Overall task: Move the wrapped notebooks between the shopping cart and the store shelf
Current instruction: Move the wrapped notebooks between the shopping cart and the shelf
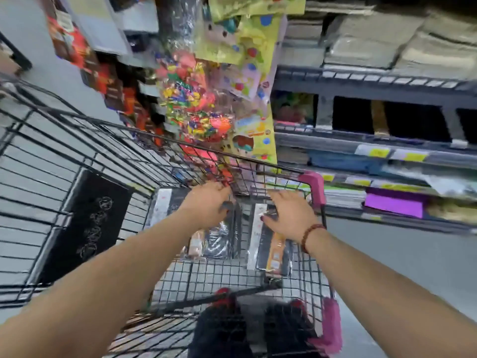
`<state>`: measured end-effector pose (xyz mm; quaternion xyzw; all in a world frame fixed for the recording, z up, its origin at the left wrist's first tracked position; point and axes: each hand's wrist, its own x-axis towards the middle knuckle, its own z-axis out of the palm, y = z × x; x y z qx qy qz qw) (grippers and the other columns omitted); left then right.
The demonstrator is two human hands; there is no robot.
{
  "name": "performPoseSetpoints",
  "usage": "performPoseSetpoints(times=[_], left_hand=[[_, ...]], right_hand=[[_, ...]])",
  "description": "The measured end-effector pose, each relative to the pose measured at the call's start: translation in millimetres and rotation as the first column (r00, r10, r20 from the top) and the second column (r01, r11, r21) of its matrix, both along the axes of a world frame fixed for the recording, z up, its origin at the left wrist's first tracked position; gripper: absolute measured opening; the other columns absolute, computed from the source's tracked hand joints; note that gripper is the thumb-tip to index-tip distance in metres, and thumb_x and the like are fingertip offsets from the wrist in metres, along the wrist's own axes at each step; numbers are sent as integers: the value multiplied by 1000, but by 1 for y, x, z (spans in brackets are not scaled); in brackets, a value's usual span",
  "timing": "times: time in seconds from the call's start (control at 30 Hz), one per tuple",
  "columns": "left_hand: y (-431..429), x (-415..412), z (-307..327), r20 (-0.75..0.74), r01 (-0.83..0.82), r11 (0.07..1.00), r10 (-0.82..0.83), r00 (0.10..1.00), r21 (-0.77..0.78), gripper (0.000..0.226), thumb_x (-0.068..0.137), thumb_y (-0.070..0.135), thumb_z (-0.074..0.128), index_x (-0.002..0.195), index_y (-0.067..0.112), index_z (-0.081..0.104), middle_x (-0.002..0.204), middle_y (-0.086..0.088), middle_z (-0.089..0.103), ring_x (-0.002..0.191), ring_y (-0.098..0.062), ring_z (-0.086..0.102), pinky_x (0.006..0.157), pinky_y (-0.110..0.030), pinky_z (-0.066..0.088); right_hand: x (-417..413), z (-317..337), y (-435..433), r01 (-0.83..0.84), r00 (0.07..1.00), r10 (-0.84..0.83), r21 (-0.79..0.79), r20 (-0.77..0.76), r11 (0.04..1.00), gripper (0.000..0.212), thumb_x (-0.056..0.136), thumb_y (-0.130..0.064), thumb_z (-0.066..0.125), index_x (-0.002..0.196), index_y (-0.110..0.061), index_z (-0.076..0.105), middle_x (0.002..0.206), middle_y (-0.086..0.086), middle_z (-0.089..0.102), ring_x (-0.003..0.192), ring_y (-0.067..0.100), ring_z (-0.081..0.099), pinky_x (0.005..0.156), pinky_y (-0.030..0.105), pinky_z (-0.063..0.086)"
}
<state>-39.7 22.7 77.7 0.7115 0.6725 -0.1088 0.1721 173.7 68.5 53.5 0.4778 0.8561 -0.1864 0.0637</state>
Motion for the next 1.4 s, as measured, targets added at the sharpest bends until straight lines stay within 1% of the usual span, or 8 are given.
performPoseSetpoints(times=[0.3,0.47,0.8,1.03,1.13,1.23,1.33,1.4], left_hand=[[-12,-8,-73,166,-121,988,136,977,-96,53,86,31,55,136,17,43,134,-10,49,123,-30,46,98,-42,44],[-27,-5,-122,227,-108,987,133,965,-119,47,88,31,56,131,16,48,126,-8,52,119,-29,47,94,-37,44],[-41,11,-189,402,-317,942,334,853,-110,47,88,31,60,133,21,49,125,-8,55,119,-26,50,100,-37,39],[-48,10,-206,498,-354,929,357,790,-105,43,86,22,63,128,17,55,120,-6,56,118,-26,48,97,-32,42],[-48,10,-205,539,-378,918,379,753,-118,41,86,20,64,126,16,57,118,-7,56,115,-27,51,97,-38,45],[-48,9,-204,573,-385,908,405,713,-163,41,86,20,64,126,17,57,119,-8,56,113,-26,53,98,-41,46],[-47,11,-201,613,-434,876,464,640,-210,39,86,19,64,124,15,58,117,-4,59,111,-18,54,97,-30,44],[-44,16,-198,648,-510,802,572,503,-313,32,87,22,64,119,17,60,111,0,62,104,-13,57,86,-21,44]], right_hand=[[11,-81,-38,355,934,-358,-198,22,914,58,85,-39,56,133,-13,38,132,13,45,120,30,43,96,38,44],[7,-130,-58,572,806,-592,-254,-5,780,53,77,-35,66,118,-8,46,118,18,49,109,35,49,89,39,47],[2,-193,-75,763,645,-753,-155,129,627,122,62,-63,73,144,3,12,144,21,30,133,34,28,105,41,37],[1,-206,-78,799,599,-800,-90,42,594,101,61,-56,77,131,0,33,132,18,41,125,30,39,106,39,39],[-4,-197,-78,806,587,-805,-28,-88,591,79,68,-37,79,124,-3,35,118,17,51,107,31,53,87,42,52],[-11,-183,-74,793,588,-773,-20,-236,609,46,84,-18,63,122,-12,39,106,1,54,82,22,58,62,32,47],[-19,-174,-65,823,365,-843,-288,-394,490,34,86,-12,57,117,-18,43,93,-9,56,74,14,60,56,27,47],[-28,-167,-61,752,205,-862,-489,-463,441,32,85,-3,57,111,-15,43,84,-6,58,67,0,61,58,21,53]])
